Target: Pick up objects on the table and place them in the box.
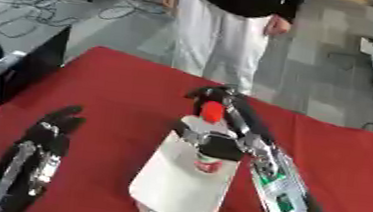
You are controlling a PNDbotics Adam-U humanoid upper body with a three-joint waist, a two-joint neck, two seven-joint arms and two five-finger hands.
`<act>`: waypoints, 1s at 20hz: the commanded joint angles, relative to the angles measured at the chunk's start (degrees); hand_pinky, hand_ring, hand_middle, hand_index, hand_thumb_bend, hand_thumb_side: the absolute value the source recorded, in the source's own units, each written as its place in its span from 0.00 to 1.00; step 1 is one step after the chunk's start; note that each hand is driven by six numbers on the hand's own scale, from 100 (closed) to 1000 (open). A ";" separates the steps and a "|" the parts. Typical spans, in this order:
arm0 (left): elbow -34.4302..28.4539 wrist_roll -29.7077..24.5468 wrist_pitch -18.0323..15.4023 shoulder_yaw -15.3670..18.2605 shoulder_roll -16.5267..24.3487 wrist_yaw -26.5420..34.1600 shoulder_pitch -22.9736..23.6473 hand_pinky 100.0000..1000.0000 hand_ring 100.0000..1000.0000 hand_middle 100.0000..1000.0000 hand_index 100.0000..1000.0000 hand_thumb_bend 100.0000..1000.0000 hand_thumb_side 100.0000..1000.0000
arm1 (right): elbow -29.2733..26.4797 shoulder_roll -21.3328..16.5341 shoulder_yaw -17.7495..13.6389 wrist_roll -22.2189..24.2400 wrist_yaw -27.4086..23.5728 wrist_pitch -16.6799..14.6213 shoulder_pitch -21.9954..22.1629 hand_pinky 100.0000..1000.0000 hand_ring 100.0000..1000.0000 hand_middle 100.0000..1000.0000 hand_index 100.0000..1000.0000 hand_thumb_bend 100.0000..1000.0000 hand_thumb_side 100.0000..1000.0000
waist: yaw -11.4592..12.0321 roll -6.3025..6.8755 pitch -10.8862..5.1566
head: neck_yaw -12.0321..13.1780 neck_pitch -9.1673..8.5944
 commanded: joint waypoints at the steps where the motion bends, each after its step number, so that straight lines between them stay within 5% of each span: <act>1: -0.58 -0.33 -0.11 -0.10 0.22 0.25 -0.60 0.84 0.84 0.85 0.93 0.00 0.89 | -1.19 -0.16 -0.36 -0.02 0.25 -1.21 -1.37 0.83 0.90 0.92 0.95 0.53 0.50 | -0.03 0.24 -0.65 | -0.64 -0.77; 7: -0.43 -0.36 -0.11 -0.02 0.16 0.21 -0.35 0.84 0.84 0.85 0.93 0.00 0.89 | -1.79 -0.31 -0.01 0.20 0.41 -2.58 -1.44 0.87 0.94 0.95 0.99 0.56 0.61 | -0.25 0.33 -0.92 | -0.83 -0.53; 11: -0.29 -0.29 -0.07 0.08 0.18 0.23 0.02 0.84 0.84 0.85 0.93 0.00 0.89 | -3.49 -0.95 0.00 -0.02 -1.28 -2.68 -1.94 0.83 0.91 0.93 0.98 0.56 0.60 | -0.99 0.50 -1.49 | -0.75 -0.34; 12: -0.25 -0.27 -0.06 0.11 0.18 0.24 0.14 0.84 0.84 0.85 0.93 0.00 0.89 | -4.11 -1.23 -0.04 -0.15 -1.82 -2.52 -2.08 0.83 0.91 0.93 0.98 0.51 0.75 | -1.25 0.56 -1.66 | -0.70 -0.32; 13: -0.21 -0.26 -0.07 0.14 0.19 0.32 0.27 0.84 0.84 0.85 0.93 0.00 0.89 | -4.69 -1.54 -0.06 -0.27 -2.41 -2.28 -2.17 0.82 0.90 0.93 0.97 0.55 0.61 | -1.58 0.62 -1.86 | -0.56 -0.29; 18: 0.10 -0.02 0.05 0.46 0.48 0.17 1.15 0.84 0.84 0.85 0.93 0.00 0.89 | -6.47 -3.64 0.10 0.13 -7.54 -0.07 -2.17 0.78 0.87 0.89 0.94 0.43 0.67 | -4.10 0.69 -3.06 | 0.98 0.01; 20: 0.24 0.11 0.10 0.59 0.66 0.12 1.54 0.84 0.84 0.85 0.93 0.00 0.89 | -7.08 -4.64 0.24 0.02 -8.97 0.99 -1.93 0.74 0.84 0.86 0.90 0.29 0.73 | -5.48 0.69 -3.68 | 2.05 0.03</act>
